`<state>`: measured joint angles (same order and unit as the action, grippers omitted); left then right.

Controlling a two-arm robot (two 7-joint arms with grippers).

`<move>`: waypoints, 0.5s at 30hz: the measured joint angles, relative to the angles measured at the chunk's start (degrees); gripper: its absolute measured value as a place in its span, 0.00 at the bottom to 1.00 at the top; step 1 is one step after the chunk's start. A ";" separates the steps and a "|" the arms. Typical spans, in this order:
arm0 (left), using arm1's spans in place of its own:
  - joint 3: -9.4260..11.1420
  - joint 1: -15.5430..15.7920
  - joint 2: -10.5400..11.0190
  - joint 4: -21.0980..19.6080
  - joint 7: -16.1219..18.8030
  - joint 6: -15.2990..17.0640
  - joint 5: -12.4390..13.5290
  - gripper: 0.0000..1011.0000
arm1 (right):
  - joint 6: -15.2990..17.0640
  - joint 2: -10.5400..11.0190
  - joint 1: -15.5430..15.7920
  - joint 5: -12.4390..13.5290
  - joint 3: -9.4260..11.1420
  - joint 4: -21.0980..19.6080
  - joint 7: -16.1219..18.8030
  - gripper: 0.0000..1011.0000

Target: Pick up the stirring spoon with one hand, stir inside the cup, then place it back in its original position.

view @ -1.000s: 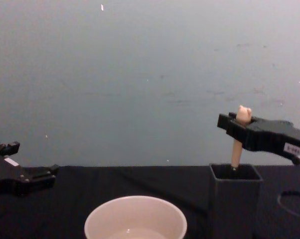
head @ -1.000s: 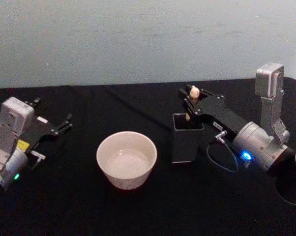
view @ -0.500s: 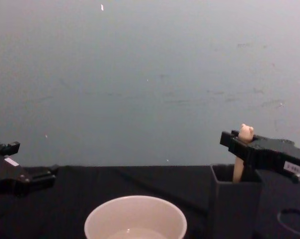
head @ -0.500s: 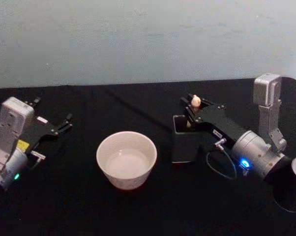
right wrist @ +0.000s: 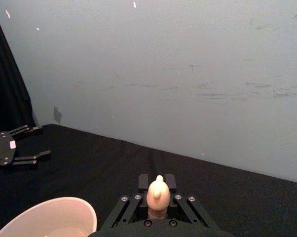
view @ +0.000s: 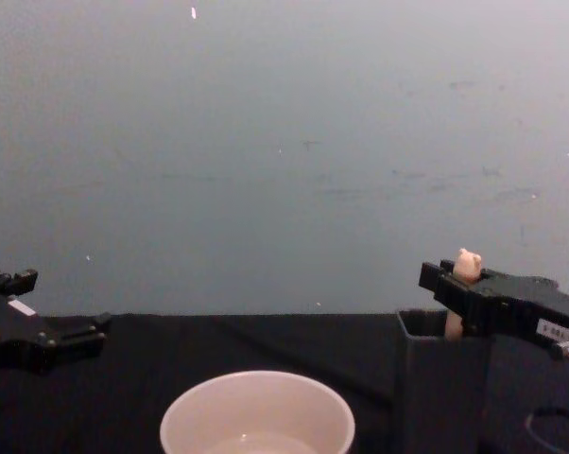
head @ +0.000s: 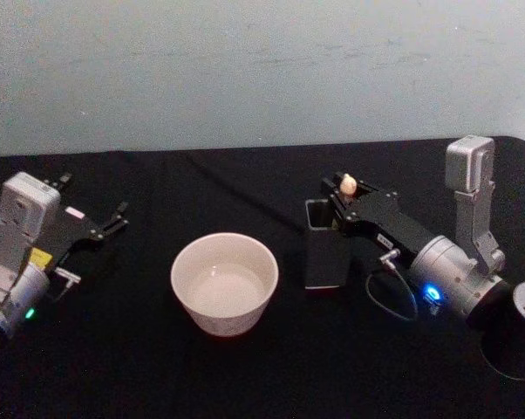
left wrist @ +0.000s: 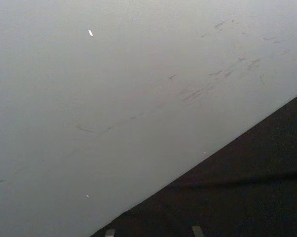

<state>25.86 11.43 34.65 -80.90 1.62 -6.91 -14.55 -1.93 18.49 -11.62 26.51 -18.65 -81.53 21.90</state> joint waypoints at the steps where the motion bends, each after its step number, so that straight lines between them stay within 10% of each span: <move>1: 0.00 0.00 0.00 0.00 0.00 0.00 0.00 0.99 | 0.01 0.00 0.00 0.00 0.00 0.00 -0.01 0.20; 15: 0.00 0.01 0.00 0.00 0.00 0.00 0.00 0.99 | 0.07 0.05 -0.02 0.00 -0.01 0.00 0.04 0.30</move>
<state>25.86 11.44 34.65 -80.90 1.62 -6.91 -14.55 -1.86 18.54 -11.64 26.51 -18.66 -81.53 21.94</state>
